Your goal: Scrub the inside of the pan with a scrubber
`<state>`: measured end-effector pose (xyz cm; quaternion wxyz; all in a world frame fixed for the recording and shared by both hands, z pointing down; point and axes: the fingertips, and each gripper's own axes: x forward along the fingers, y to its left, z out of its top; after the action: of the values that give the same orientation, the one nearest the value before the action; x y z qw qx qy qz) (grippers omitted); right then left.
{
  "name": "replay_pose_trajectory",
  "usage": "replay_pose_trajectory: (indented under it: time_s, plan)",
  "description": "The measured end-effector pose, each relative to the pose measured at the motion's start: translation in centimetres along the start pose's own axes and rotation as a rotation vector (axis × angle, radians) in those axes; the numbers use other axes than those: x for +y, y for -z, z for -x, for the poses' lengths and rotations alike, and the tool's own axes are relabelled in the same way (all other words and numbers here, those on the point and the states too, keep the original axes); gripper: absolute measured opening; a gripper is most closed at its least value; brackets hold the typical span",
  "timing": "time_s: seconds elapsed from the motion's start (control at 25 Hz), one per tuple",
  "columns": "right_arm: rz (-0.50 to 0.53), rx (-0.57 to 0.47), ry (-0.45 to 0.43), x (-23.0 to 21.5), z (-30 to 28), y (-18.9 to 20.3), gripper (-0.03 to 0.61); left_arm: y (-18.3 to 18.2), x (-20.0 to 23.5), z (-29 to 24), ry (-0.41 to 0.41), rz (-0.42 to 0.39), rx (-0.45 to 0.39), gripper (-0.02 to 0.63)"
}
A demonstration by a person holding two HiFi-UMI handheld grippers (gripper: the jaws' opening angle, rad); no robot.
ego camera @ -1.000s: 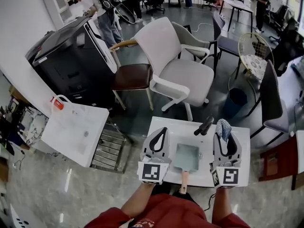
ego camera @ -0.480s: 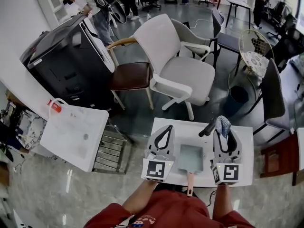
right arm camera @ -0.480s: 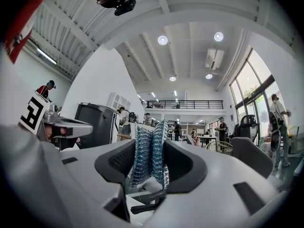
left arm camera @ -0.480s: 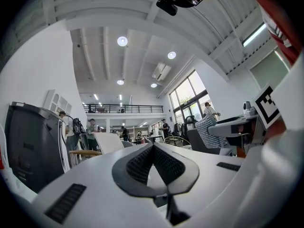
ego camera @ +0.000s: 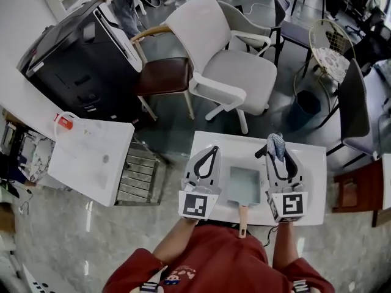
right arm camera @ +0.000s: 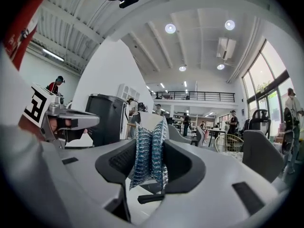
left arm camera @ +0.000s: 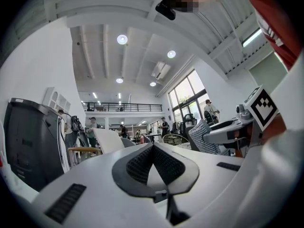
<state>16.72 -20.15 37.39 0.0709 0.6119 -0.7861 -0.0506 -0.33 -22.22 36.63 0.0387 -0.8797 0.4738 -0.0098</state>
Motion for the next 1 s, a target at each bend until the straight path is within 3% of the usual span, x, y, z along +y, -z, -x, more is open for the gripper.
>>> replay_pose_trajectory:
  time_s: [0.2, 0.32, 0.68, 1.0]
  plan:
    - [0.007, 0.116, -0.112, 2.7, -1.5, 2.8, 0.181, 2.3, 0.2, 0.8, -0.014, -0.019, 0.075, 0.011]
    - [0.077, 0.22, -0.209, 4.5, -2.0, 6.8, 0.181, 3.6, 0.0, 1.2, -0.023, -0.031, 0.086, 0.011]
    - [0.28, 0.656, -0.632, 12.2, 0.5, 20.1, 0.183, 6.7, 0.0, 2.5, -0.036, -0.017, 0.119, 0.011]
    - [0.351, 0.9, -0.965, 15.5, 4.6, 26.3, 0.169, 8.0, -0.3, 3.5, -0.032, -0.004, 0.129, 0.011]
